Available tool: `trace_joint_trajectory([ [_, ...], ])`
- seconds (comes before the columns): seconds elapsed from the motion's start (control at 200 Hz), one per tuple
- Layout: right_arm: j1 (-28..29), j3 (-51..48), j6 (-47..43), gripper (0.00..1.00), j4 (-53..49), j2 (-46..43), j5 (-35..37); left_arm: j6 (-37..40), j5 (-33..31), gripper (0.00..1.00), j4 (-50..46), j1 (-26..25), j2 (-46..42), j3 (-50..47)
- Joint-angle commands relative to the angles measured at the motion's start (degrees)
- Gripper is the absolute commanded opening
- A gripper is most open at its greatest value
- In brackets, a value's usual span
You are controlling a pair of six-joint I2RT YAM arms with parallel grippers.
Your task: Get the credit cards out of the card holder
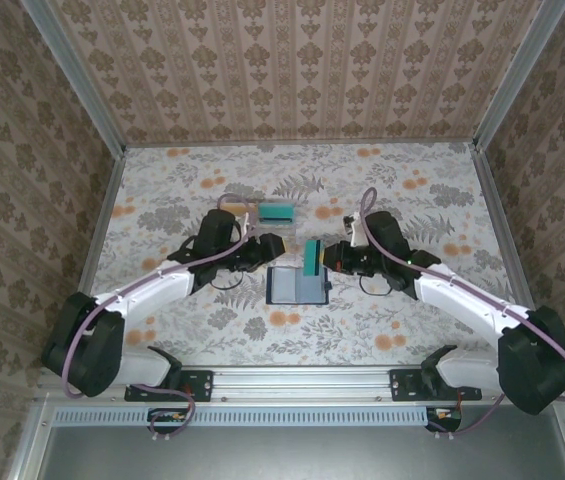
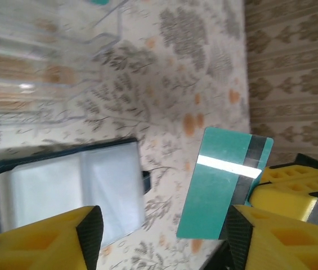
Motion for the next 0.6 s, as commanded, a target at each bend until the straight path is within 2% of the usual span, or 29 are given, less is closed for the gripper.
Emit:
trace_joint_trajectory([
  [0.0, -0.8, -0.8, -0.2, 0.00, 7.6, -0.9, -6.6, -7.8, 4.2, 0.58, 14.0, 0.4, -0.5, -2.0],
  [0.135, -1.2, -0.4, 1.3, 0.00, 12.0, -0.3, -9.5, -10.9, 4.8, 0.48, 19.2, 0.4, -0.2, -3.2],
  [0.175, -1.3, -0.3, 1.4, 0.00, 12.5, -0.2, -9.6, -11.3, 6.9, 0.47, 20.1, 0.3, -0.1, -3.3],
  [0.46, -1.5, -0.7, 3.0, 0.00, 15.5, 0.7, -10.8, -11.9, 9.1, 0.41, 21.3, -0.4, 1.2, -3.2],
  [0.595, -1.4, -0.6, 3.2, 0.00, 16.0, 1.2, -11.1, -12.3, 10.0, 0.35, 23.1, -0.9, 1.8, -2.9],
])
